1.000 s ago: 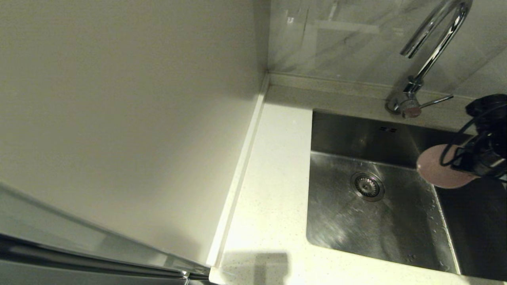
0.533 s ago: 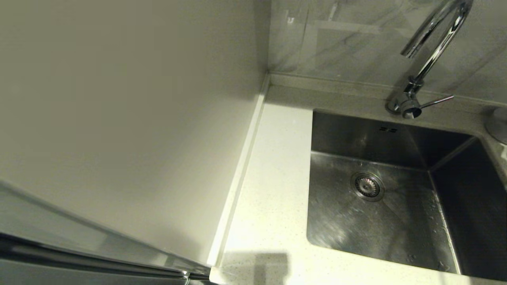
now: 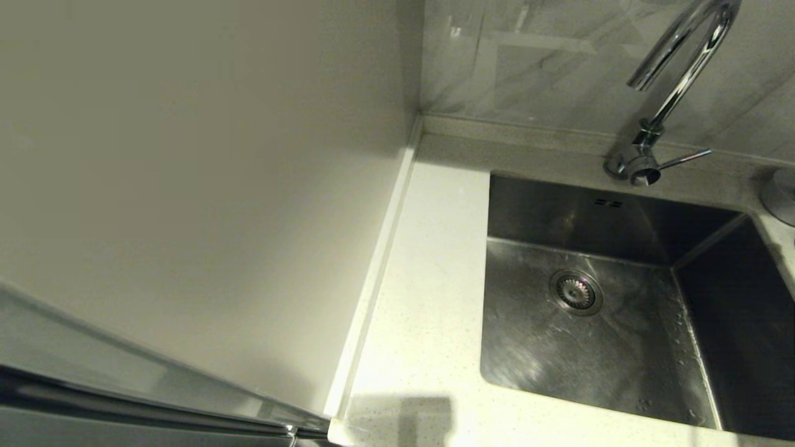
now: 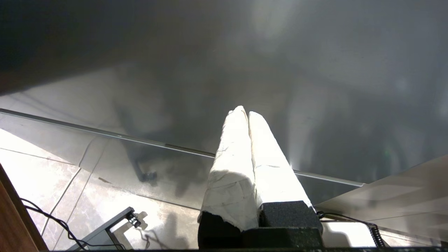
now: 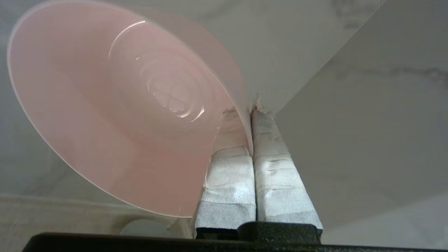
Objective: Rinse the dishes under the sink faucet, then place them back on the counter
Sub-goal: Put a bowl back to the table from the sink
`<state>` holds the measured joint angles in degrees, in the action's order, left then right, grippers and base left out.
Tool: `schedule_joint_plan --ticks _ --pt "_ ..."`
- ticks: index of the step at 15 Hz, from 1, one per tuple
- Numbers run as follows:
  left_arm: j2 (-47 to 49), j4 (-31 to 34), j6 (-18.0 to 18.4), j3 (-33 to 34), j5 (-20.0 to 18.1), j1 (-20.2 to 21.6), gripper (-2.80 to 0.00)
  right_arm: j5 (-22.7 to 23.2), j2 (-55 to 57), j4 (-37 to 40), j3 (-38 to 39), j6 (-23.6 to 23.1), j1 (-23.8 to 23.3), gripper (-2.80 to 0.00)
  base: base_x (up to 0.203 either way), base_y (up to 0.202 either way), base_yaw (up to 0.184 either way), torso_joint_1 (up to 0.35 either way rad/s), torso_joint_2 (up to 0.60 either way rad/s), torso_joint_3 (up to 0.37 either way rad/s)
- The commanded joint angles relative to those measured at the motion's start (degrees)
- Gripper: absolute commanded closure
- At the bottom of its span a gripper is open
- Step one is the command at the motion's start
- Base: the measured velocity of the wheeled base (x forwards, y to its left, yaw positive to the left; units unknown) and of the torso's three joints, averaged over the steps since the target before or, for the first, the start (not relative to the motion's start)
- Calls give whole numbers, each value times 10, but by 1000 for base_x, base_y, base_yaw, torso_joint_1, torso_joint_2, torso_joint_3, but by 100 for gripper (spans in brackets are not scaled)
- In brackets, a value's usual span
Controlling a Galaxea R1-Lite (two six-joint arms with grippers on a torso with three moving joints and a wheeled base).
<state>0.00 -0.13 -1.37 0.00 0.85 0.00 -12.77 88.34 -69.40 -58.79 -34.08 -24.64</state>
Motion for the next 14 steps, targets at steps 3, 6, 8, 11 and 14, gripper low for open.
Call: schedule_joint_plan --ticks 3,6,8,11,14 --pt "-2 0 0 0 0 0 0 -36 -18 299 -22 69 -33 0 0 0 0 0 0 0" --pt "-2 0 0 0 0 0 0 -44 -30 770 -114 194 -96 0 0 0 0 0 0 0" --pt "-2 0 0 0 0 0 0 -16 -35 1086 -220 260 -146 0 0 0 0 0 0 0" --pt "-2 0 0 0 0 0 0 31 -38 1320 -317 323 -237 0 0 0 0 0 0 0" --pt "-2 0 0 0 0 -1 0 37 -16 1323 -301 325 -268 0 0 0 0 0 0 0"
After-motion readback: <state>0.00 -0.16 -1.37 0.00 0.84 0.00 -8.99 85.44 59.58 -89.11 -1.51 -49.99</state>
